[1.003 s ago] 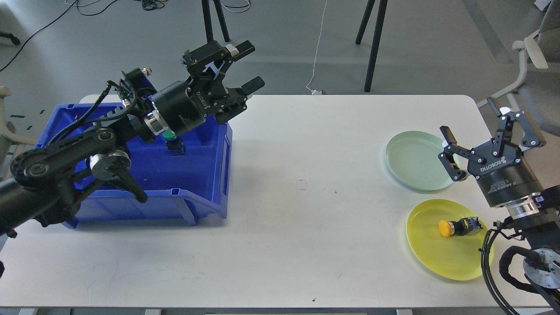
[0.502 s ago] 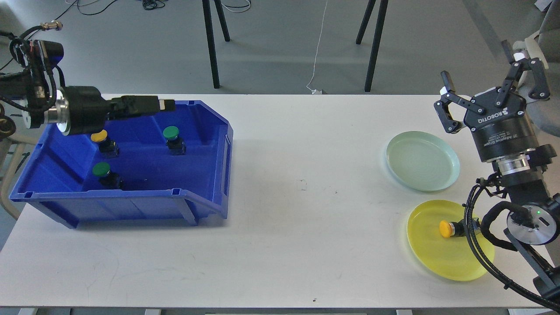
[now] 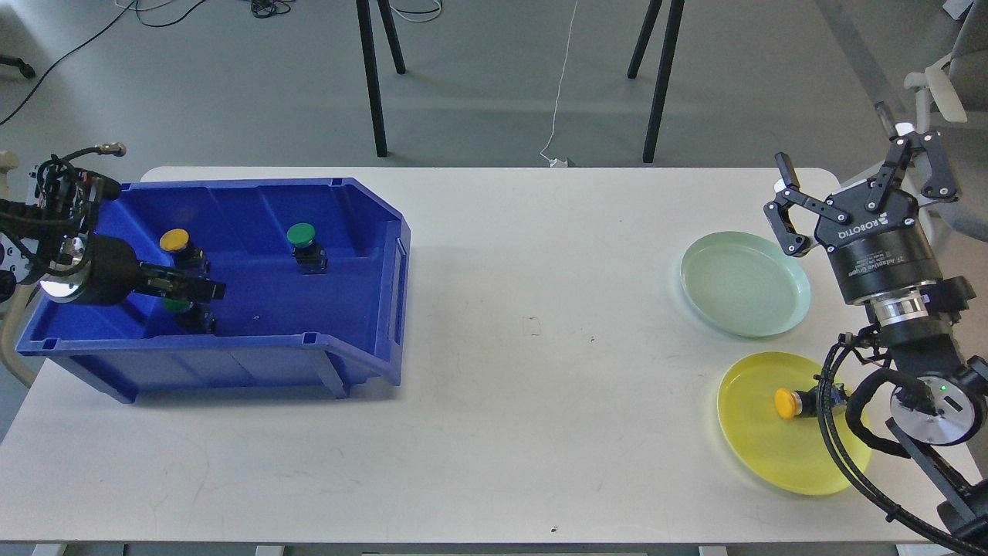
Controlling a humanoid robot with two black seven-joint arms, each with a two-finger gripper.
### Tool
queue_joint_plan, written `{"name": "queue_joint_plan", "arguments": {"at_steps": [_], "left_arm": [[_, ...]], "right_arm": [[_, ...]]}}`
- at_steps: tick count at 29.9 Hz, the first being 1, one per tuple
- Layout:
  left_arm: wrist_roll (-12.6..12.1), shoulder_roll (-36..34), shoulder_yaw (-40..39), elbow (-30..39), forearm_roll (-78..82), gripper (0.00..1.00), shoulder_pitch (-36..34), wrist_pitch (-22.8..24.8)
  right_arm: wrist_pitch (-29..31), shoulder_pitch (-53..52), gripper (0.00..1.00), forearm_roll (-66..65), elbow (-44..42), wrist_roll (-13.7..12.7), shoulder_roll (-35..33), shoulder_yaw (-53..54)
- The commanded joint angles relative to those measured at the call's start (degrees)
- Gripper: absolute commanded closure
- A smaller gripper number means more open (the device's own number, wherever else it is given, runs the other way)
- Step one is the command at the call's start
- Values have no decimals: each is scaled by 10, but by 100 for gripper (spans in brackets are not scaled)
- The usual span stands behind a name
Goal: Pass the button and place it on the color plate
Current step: 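Reach the left gripper into the bin and grasp the green button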
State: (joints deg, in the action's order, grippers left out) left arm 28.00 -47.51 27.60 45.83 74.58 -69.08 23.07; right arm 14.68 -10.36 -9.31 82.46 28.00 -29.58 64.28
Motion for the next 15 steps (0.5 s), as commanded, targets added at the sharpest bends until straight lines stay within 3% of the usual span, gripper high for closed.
{"name": "queue_joint_plan", "arguments": {"at_steps": [1, 15], "left_arm": [[0, 0, 0, -5, 0, 19, 4, -1], [0, 0, -3, -18, 0, 19, 3, -3]], "right_arm": [[0, 4, 3, 0, 1, 0, 1, 1], [20, 11, 3, 0, 1, 0, 1, 1]]}}
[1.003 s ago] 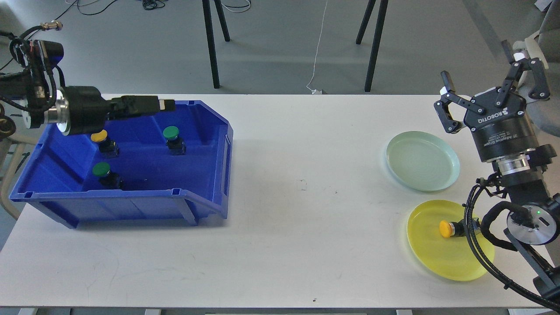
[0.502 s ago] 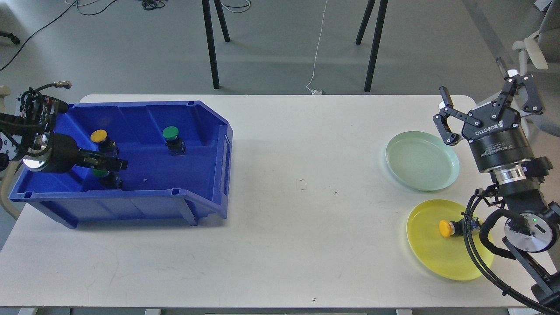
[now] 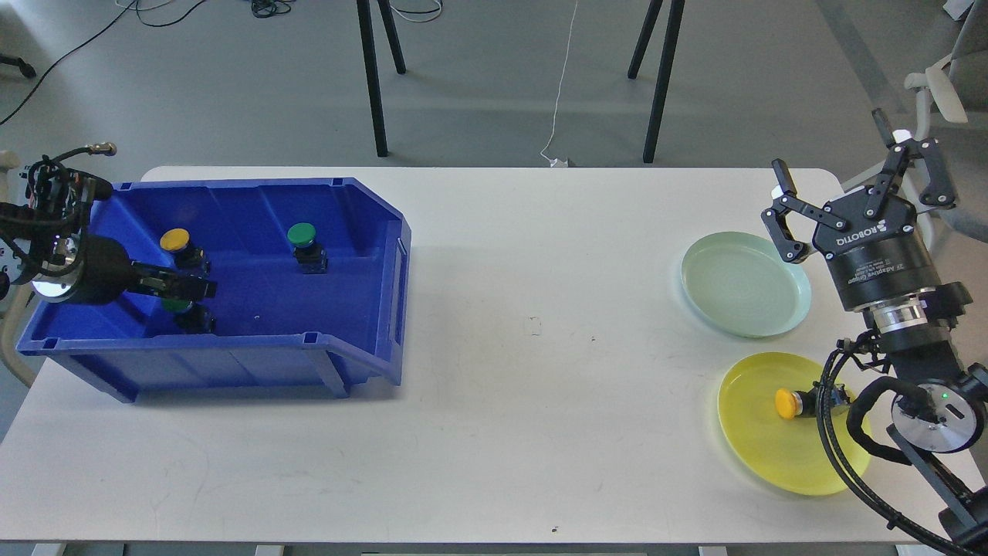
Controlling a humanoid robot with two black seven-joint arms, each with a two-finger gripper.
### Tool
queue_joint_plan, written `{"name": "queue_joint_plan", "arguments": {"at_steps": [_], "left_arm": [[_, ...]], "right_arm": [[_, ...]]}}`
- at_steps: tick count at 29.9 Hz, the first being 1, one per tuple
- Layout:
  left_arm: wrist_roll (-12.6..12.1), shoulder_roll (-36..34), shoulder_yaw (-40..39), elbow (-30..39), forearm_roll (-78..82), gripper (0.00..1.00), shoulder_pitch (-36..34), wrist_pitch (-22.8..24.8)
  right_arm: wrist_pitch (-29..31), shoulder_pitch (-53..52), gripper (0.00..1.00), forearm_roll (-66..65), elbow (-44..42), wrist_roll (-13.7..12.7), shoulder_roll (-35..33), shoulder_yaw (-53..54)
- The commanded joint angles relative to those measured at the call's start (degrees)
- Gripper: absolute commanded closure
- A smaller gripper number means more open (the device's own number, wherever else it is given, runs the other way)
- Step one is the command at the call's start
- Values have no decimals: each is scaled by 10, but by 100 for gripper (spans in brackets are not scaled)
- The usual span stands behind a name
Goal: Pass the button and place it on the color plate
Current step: 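Reach the left gripper into the bin and grasp the green button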
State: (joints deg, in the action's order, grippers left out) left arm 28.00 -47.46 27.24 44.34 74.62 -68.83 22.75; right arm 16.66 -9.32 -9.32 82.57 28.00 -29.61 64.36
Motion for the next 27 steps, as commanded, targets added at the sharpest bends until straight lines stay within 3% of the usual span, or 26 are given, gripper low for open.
{"name": "queue_joint_plan", "arguments": {"at_steps": [1, 19, 23, 27], "left_arm": [[0, 0, 0, -7, 0, 19, 1, 0], [0, 1, 2, -15, 1, 19, 25, 0], [0, 6, 1, -15, 0, 29, 25, -1], [0, 7, 1, -15, 0, 32, 31, -24]], "right_arm": [[0, 2, 3, 0, 0, 0, 0, 1], [1, 4, 3, 0, 0, 0, 1, 2], [0, 5, 3, 0, 0, 0, 1, 2], [0, 6, 3, 0, 0, 0, 1, 2]]}}
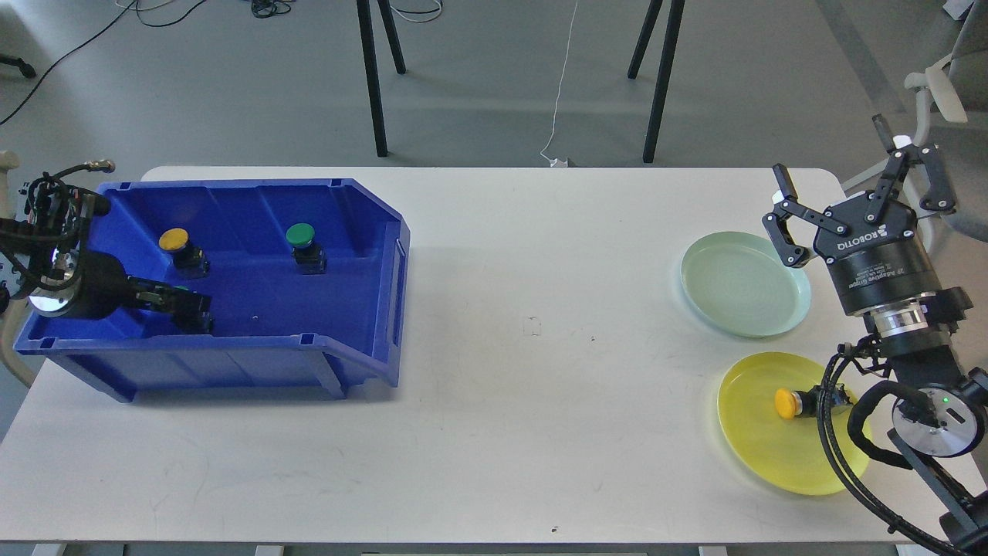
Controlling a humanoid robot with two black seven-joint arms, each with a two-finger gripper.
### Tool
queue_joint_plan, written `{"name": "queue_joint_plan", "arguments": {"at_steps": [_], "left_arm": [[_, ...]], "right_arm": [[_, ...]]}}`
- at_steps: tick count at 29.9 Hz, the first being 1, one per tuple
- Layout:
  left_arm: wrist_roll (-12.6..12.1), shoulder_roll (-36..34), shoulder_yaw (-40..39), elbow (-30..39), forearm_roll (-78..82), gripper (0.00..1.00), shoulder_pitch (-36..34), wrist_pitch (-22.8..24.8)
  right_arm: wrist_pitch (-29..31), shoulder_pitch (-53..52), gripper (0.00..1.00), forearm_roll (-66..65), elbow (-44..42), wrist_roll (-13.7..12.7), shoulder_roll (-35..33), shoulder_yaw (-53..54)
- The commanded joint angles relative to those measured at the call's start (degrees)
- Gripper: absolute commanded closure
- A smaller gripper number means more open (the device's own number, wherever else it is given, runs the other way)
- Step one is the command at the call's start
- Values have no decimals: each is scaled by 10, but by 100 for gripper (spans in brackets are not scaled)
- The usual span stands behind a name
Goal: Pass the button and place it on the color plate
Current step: 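Reach the left gripper into the bin and grasp the green button, then lift the green button out of the bin with the left gripper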
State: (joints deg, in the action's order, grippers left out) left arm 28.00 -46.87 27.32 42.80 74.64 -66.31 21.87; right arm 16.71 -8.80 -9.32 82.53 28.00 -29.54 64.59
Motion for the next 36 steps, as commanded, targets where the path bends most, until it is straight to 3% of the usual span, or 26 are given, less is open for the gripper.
{"name": "queue_joint_plan", "arguments": {"at_steps": [1, 4, 6, 9, 12, 15, 25, 27, 29, 31, 36], "left_arm": [[0, 1, -2, 0, 0, 33, 10, -20], [0, 1, -3, 0, 0, 37, 13, -24], [0, 1, -3, 0, 0, 47, 14, -24], [0, 2, -2, 0, 0, 55, 15, -24], [0, 1, -2, 0, 0, 68, 15, -24], [0, 1, -2, 0, 0, 87, 15, -25], [0, -14, -24, 34, -11, 93, -2, -17], [0, -51, -66, 75, -11, 93, -28, 0], [0, -92, -124, 132, -17, 93, -53, 54], [0, -115, -221, 171, -61, 93, -56, 61], [0, -76, -359, 233, -273, 94, 13, 61]], "right_arm": [[0, 1, 3, 0, 0, 0, 0, 1], [1, 4, 3, 0, 0, 0, -1, 2], [1, 4, 3, 0, 0, 0, 0, 2], [1, 4, 3, 0, 0, 0, 0, 2], [1, 4, 3, 0, 0, 0, 0, 2], [1, 4, 3, 0, 0, 0, 0, 2], [1, 4, 3, 0, 0, 0, 0, 8], [0, 4, 3, 0, 0, 0, 0, 10], [0, 3, 3, 0, 0, 0, 0, 11], [0, 3, 3, 0, 0, 0, -1, 11], [1, 3, 3, -1, 0, 0, -2, 10]]}}
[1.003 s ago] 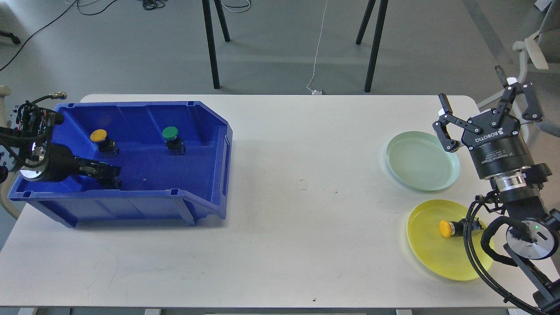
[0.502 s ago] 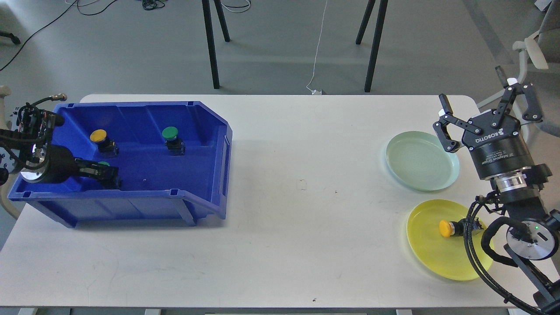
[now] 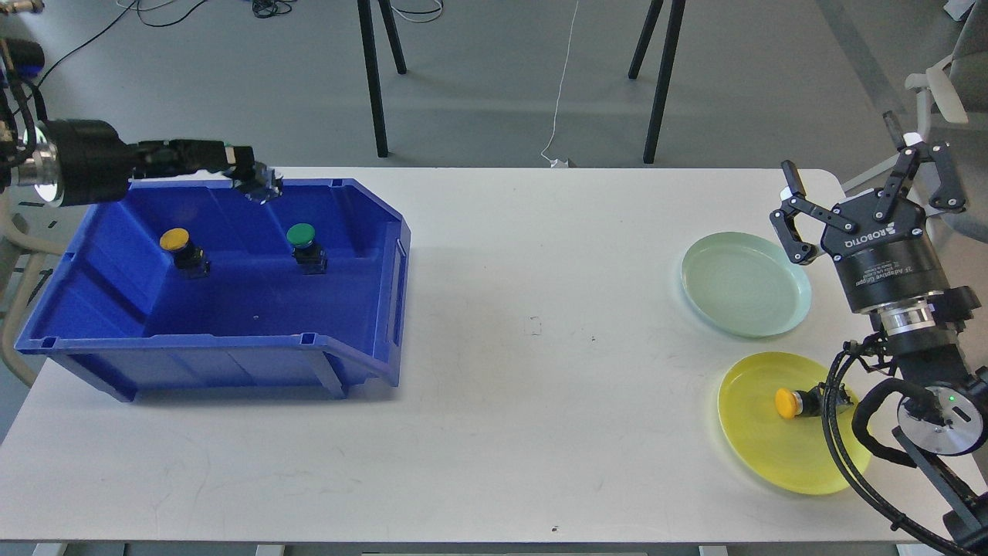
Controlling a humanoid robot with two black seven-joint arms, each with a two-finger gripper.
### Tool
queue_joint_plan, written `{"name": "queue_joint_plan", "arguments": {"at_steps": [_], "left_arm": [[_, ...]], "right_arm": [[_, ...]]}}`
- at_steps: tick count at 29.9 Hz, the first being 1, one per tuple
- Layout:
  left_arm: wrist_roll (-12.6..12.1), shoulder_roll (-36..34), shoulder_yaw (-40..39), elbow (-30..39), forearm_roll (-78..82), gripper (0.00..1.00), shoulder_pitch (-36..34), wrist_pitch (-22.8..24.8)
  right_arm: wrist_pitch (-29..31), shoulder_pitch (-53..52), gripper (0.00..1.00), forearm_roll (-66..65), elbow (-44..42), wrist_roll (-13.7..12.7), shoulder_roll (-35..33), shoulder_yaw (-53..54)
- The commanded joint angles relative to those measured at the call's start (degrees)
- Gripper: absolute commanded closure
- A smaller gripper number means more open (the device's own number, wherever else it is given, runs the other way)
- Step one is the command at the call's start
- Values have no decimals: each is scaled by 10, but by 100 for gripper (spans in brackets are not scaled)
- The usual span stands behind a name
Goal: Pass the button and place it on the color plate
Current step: 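Lift the green button out of the bin with the left gripper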
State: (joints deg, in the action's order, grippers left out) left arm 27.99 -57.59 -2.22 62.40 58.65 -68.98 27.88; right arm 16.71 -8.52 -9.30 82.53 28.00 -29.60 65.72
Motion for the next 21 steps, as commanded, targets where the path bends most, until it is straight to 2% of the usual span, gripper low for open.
{"name": "queue_joint_plan", "arguments": {"at_steps": [1, 5, 9, 16, 21], "left_arm": [[0, 56, -78, 47, -144, 94, 52, 1], [0, 188, -118, 47, -185, 94, 126, 1], [0, 299, -142, 3, -182, 93, 194, 1], [0, 311, -181, 0, -186, 93, 231, 1], [0, 311, -182, 1, -186, 93, 232, 1]], "right_arm": [[1, 0, 3, -2, 0, 0, -3, -2], [1, 0, 3, -12, 1, 0, -14, -9], [2, 1, 3, -75, 5, 0, -41, -37], [1, -20, 3, -190, 9, 0, -25, -98], [-9, -89, 3, -196, -4, 0, 45, -182]]}}
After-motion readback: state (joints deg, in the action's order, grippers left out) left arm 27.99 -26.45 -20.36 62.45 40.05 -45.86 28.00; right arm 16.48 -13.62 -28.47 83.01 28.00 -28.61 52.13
